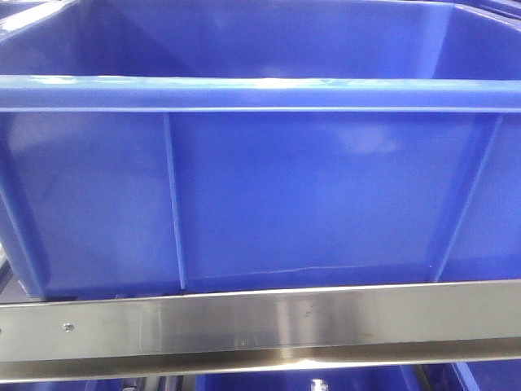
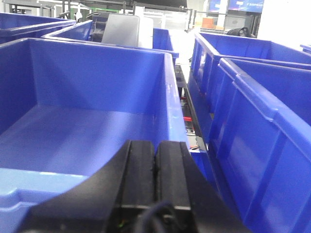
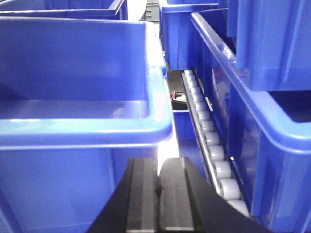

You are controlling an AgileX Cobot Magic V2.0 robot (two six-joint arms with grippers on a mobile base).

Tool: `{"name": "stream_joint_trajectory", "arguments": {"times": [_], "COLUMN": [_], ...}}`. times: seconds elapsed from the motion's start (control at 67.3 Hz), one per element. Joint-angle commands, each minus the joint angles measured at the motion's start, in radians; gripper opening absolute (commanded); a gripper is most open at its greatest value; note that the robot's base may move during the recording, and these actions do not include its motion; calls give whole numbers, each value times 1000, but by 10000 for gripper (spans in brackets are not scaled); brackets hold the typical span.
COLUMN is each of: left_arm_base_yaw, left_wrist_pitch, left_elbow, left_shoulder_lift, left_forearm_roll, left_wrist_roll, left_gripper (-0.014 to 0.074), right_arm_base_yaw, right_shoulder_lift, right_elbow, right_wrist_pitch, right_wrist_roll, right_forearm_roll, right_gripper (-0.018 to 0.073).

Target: Grab silver tray and place in blue box

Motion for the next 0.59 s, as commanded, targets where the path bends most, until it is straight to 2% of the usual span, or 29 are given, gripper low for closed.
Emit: {"name": "stream_joint_trajectory", "arguments": {"times": [0.0,0.58], "left_arm_base_yaw": [4,4], "left_wrist_pitch": [-85,-85], "left_elbow": [-1,-1], "left_shoulder_lift": [-16,-16], "left_forearm_roll": [-7,-7], "left_wrist_roll": [-2,-2], "left_gripper": [-105,-105], "right_arm_base_yaw": [-8,-8], "right_shoulder_lift": [-22,-22], "right_elbow": [4,4], "right_wrist_pitch": [-97,-99], "right_wrist_roll": [-8,-8], "right_forearm_roll": [2,2], "right_gripper": [51,51]}}
